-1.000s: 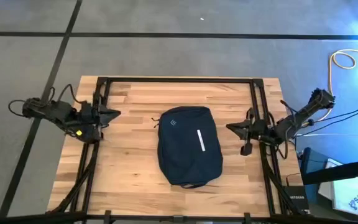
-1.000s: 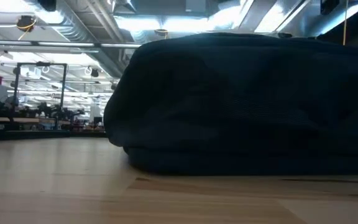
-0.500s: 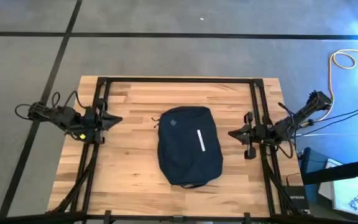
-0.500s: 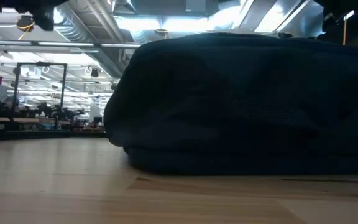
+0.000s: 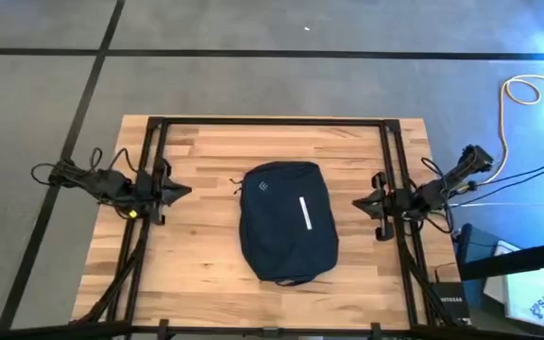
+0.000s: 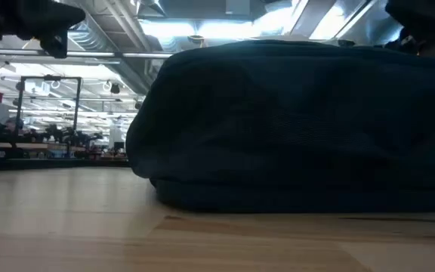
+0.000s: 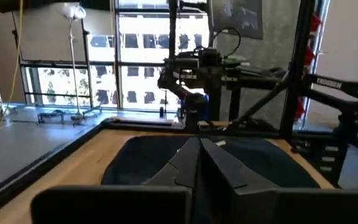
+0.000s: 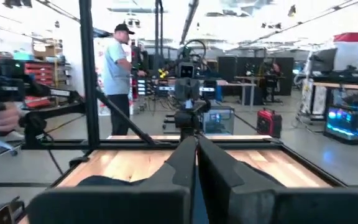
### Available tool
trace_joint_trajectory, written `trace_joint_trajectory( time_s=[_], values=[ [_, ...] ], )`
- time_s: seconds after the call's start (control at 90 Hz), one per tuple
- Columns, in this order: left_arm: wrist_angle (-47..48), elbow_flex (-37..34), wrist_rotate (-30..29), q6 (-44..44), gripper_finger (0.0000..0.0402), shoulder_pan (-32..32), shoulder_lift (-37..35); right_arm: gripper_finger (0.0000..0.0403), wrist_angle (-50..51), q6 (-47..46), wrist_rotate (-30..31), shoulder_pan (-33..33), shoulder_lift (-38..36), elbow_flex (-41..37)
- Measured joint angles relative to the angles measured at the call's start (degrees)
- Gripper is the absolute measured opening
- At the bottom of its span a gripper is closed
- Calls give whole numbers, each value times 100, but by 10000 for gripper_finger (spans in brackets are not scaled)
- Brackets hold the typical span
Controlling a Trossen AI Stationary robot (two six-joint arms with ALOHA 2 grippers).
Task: Unpack backpack
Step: Return to Home Position
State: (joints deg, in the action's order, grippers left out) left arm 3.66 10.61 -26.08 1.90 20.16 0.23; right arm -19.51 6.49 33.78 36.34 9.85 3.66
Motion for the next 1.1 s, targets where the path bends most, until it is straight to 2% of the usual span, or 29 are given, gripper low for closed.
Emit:
trace_joint_trajectory(
  time_s=[0.1, 0.222, 0.344, 0.444, 0.689, 0.822, 1.1],
  values=[
    [0, -100, 100, 1, 0, -14, 0, 0, -4, 79, -197, 0, -314, -156],
    [14, -171, 553, -91, 0, -115, 0, 0, 135, 131, -763, -11, -681, -298],
    [16, -173, 712, -57, 0, -331, -2, 0, 453, -93, -1294, -256, -984, -315],
    [-24, -173, 1072, 30, 0, -571, 0, 0, 604, -267, -1805, -555, -975, -315],
    [19, -173, 1612, 114, 0, -1123, -2, 0, 708, -259, -2475, -1266, -978, -315],
    [-5, -173, 1915, 303, 0, -1361, -2, 0, 800, -209, -2589, -1583, -978, -317],
    [-40, -396, 2557, 154, 0, -1813, 0, 0, 934, -331, -3164, -2153, -978, -317]
  ],
)
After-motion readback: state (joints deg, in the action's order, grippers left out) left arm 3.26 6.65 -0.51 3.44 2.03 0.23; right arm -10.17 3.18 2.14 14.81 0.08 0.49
